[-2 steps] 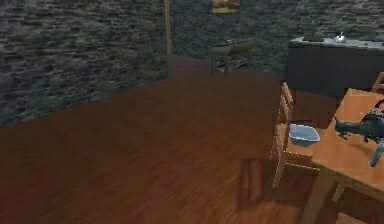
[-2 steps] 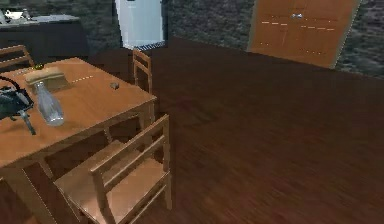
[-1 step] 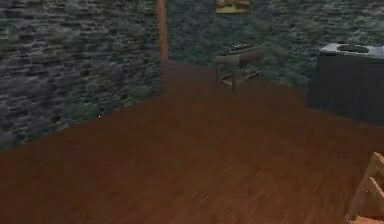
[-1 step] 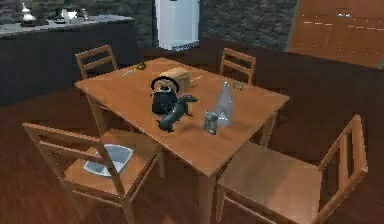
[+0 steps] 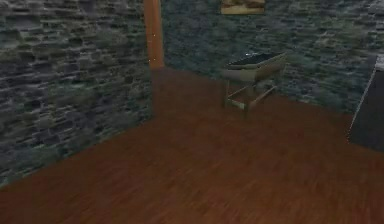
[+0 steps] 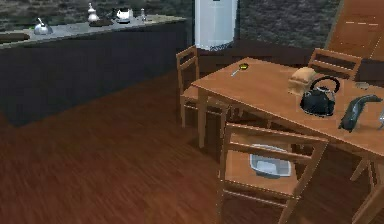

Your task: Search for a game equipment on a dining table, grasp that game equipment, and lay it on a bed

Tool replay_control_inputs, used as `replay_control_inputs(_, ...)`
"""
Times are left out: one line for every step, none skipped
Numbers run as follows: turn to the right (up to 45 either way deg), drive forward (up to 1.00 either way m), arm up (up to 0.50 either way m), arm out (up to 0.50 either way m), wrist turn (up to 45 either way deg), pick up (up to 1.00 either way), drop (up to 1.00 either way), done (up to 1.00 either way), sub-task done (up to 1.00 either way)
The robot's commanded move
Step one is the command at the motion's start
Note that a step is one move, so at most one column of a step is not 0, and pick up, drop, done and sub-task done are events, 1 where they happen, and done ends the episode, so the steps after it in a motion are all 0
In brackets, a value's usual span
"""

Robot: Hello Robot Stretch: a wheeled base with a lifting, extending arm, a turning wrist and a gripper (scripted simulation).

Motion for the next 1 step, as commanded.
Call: replay_control_inputs(0.0, 1.00, 0.00, 0.00, 0.0, 0.00, 0.00, 0.00, 0.00)
